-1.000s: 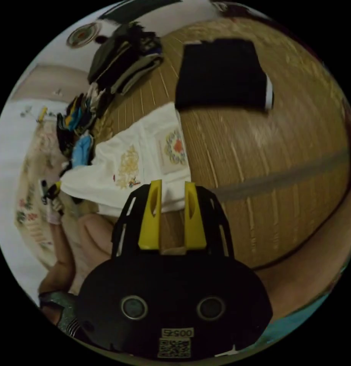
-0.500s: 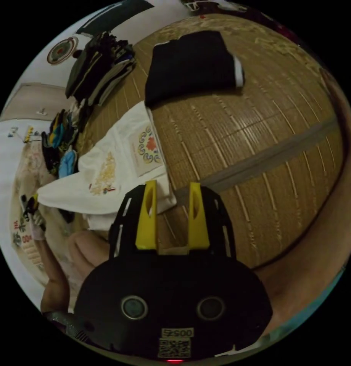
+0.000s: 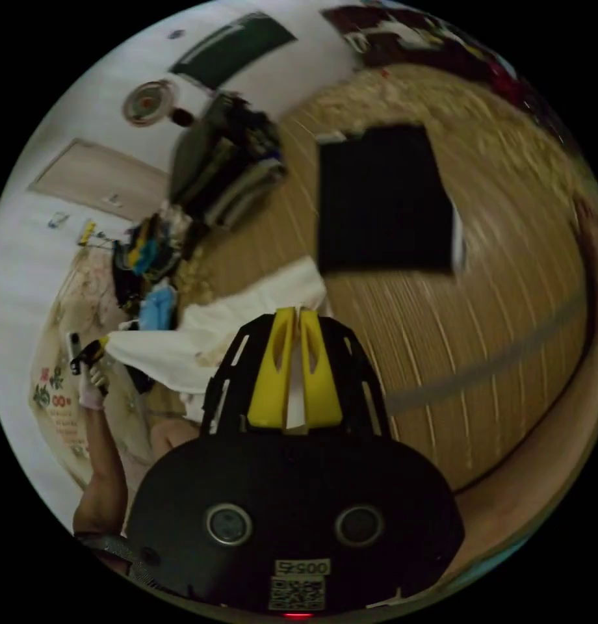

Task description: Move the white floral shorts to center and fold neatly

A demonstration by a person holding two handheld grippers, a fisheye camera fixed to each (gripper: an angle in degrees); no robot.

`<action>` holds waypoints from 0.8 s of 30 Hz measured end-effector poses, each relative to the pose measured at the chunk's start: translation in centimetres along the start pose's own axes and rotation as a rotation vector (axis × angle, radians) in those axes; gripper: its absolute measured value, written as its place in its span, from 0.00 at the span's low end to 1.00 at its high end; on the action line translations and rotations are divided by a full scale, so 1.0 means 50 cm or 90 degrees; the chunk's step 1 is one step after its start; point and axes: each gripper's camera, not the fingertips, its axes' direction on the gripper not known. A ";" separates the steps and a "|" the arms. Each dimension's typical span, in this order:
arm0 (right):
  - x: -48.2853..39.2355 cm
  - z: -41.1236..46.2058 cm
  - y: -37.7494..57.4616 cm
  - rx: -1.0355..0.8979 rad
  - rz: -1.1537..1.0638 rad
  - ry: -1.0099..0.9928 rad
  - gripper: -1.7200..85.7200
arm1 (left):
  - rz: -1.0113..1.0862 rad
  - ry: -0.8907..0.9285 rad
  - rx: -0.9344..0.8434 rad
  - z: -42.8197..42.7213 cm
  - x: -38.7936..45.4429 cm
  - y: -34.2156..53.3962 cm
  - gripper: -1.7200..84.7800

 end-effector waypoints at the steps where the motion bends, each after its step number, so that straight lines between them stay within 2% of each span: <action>1: -0.039 -0.019 -0.025 0.028 -0.032 -0.023 0.00 | 0.001 -0.001 0.012 -0.009 0.001 -0.006 0.02; 4: -0.121 -0.059 -0.051 0.090 -0.092 -0.056 0.00 | 0.026 -0.022 0.063 -0.061 0.024 -0.012 0.02; 7: -0.154 -0.057 -0.022 0.117 -0.125 -0.048 0.00 | 0.051 -0.088 0.052 -0.067 0.042 0.033 0.02; 10: -0.125 0.022 0.040 0.054 -0.093 -0.015 0.00 | 0.012 -0.077 -0.035 0.020 -0.021 0.102 0.02; 13: -0.063 0.141 0.096 -0.056 0.016 -0.021 0.01 | -0.114 0.045 -0.122 0.146 -0.160 0.165 0.02; 15: -0.046 0.196 0.116 -0.099 0.060 -0.030 0.02 | -0.204 0.021 -0.155 0.206 -0.252 0.196 0.02; 18: -0.063 0.210 0.115 -0.060 0.083 -0.084 0.04 | -0.251 -0.006 -0.110 0.200 -0.293 0.201 0.02; 21: -0.126 0.206 0.080 -0.028 0.014 0.009 0.05 | -0.222 -0.033 -0.052 0.174 -0.276 0.161 0.02; 24: -0.203 0.247 0.027 -0.039 -0.064 0.045 0.08 | -0.157 -0.064 -0.064 0.197 -0.238 0.064 0.02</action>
